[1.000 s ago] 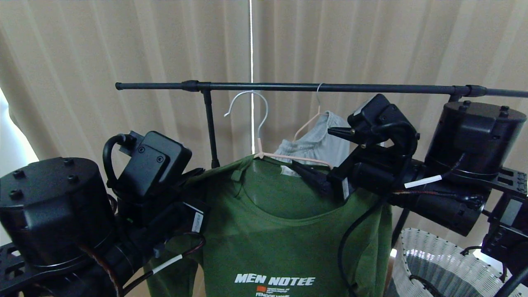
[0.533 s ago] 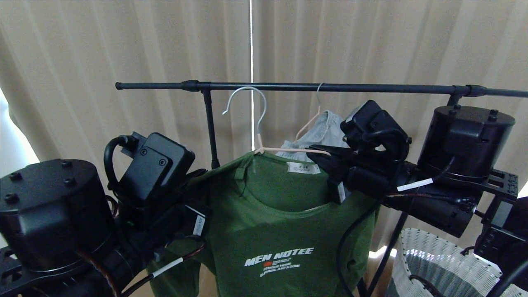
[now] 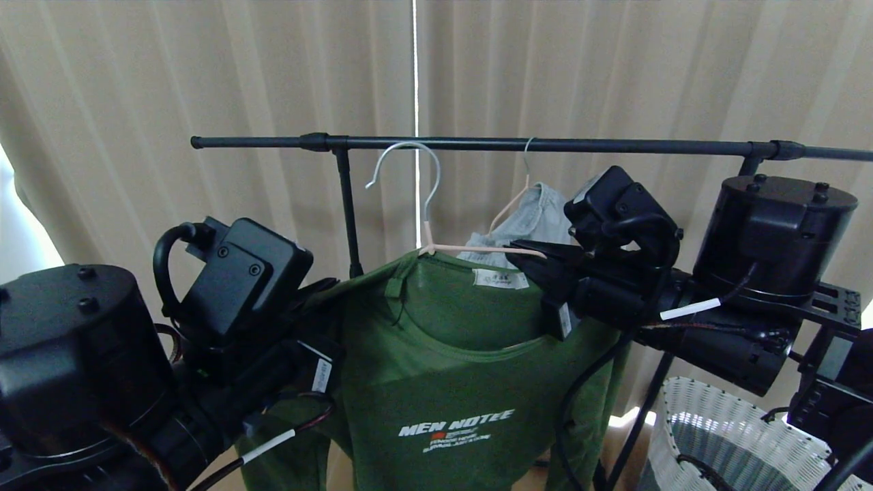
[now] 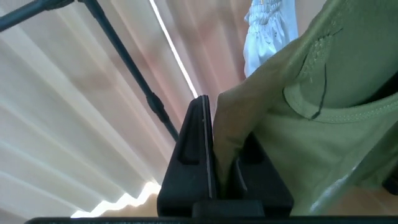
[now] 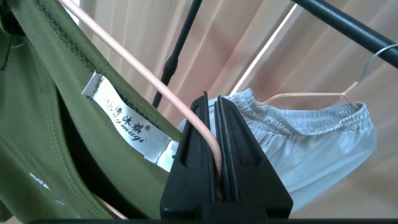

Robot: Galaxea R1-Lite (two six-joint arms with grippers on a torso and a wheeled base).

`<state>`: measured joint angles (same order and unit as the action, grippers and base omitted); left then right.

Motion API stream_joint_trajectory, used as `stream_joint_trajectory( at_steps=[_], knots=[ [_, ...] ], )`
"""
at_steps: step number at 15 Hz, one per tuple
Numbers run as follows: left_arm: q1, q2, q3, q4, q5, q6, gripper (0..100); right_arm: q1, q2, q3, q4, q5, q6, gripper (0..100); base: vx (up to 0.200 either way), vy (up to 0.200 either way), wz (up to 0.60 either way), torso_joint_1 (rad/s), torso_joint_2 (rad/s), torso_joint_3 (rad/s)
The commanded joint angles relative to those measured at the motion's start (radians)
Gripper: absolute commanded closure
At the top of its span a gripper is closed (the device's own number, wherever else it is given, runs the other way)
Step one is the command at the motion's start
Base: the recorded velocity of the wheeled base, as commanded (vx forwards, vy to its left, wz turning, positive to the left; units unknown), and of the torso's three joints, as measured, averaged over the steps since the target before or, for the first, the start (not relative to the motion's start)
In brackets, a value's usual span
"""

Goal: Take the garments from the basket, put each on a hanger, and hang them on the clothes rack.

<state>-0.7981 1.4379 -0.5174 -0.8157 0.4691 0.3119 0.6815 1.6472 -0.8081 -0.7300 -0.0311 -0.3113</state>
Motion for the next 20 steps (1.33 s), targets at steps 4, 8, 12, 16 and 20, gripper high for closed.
stream_joint_trajectory(
  at_steps=[4, 8, 12, 16, 20],
  knots=[
    [-0.001, -0.017, 0.004, 0.000, 0.000, -0.002, 0, -0.005, -0.035, 0.023, -0.002, -0.003, 0.000, 100, 0.000, 0.000, 0.00, 0.000, 0.00, 0.000],
    [-0.001, -0.093, 0.048, 0.001, -0.080, -0.005, 0, -0.076, -0.096, 0.084, -0.002, -0.010, 0.000, 100, 0.000, 0.000, 0.00, 0.000, 0.00, 0.000],
    [0.016, -0.171, 0.125, 0.003, -0.145, -0.011, 0, -0.172, -0.167, 0.129, -0.003, -0.010, 0.001, 100, 0.000, 0.000, 0.00, 0.000, 0.00, 0.000],
    [0.073, -0.168, 0.197, 0.004, -0.147, -0.024, 0, -0.194, -0.242, 0.153, -0.003, -0.001, 0.004, 100, 0.000, 0.000, 0.00, 0.000, 0.00, 0.000],
    [0.073, -0.123, 0.188, 0.000, -0.147, -0.054, 0, -0.194, -0.290, 0.158, -0.005, 0.008, 0.021, 100, 0.000, 0.000, 0.00, 0.000, 0.00, 0.000]
  ],
)
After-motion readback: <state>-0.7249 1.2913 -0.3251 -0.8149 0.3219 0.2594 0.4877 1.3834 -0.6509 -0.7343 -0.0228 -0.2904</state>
